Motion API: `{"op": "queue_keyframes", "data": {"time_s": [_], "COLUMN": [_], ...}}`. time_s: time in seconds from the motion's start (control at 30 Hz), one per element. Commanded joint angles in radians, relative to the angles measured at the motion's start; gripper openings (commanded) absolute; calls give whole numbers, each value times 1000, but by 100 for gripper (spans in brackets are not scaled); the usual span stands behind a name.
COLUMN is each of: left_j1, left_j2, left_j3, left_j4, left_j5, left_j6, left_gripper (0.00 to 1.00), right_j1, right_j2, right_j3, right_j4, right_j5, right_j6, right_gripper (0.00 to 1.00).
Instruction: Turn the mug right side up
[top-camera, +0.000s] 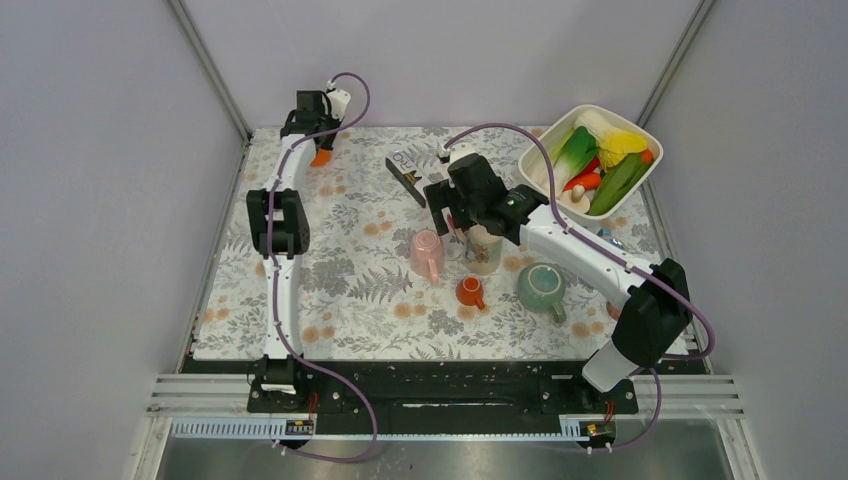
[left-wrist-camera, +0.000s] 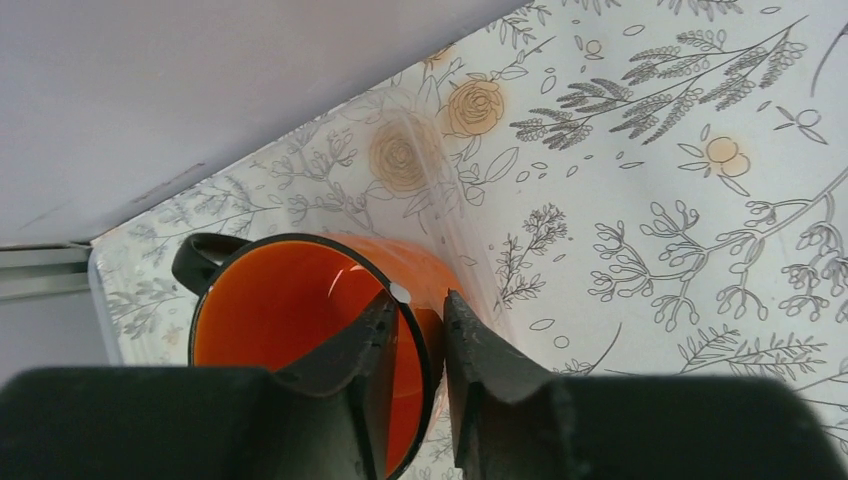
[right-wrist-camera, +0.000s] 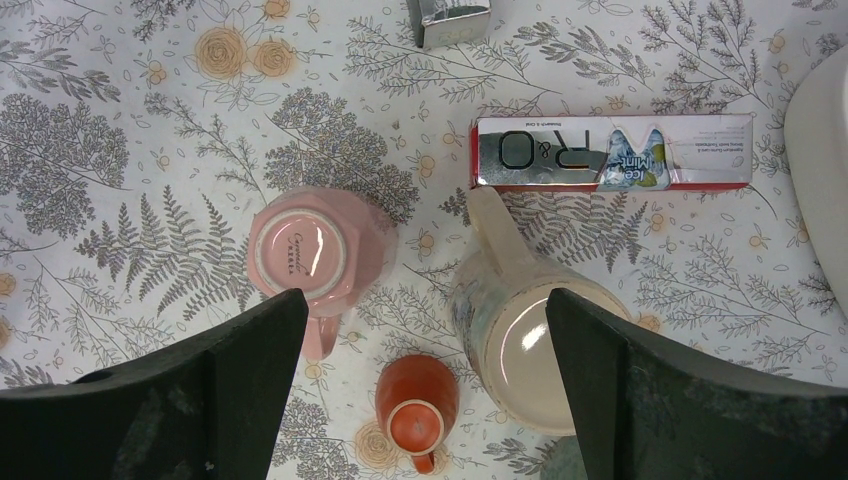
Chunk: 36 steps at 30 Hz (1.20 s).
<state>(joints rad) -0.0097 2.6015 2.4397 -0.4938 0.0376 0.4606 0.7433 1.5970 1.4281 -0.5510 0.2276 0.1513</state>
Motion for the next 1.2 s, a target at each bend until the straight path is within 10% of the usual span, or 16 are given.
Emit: {"op": "queue_keyframes", "data": {"time_s": [0.0, 0.13, 0.43, 0.97, 1.17], "left_j1": [41, 54, 150, 141, 140], "left_j2": [-52, -89, -101, -123, -125], "left_j3": [-10, -31, 10, -21, -24], "left_j4": [-30, -33, -96, -179, -139], "left_j5": [125, 215, 593, 648, 595], "left_j6": [13, 69, 142, 285, 272], "left_gripper": [18, 0, 0, 0, 39], "right_j1": [-8, -8, -7, -8, -7], "right_j2": [-35, -30, -26, -4, -8], "right_j3": [5, 8, 15, 20, 18], "right_j4": [3, 1, -14, -20, -25], "right_j5": [39, 38, 40, 21, 14], "right_j6": [-22, -24, -40, -37, -34], "right_gripper": [99, 99, 99, 99, 99]}}
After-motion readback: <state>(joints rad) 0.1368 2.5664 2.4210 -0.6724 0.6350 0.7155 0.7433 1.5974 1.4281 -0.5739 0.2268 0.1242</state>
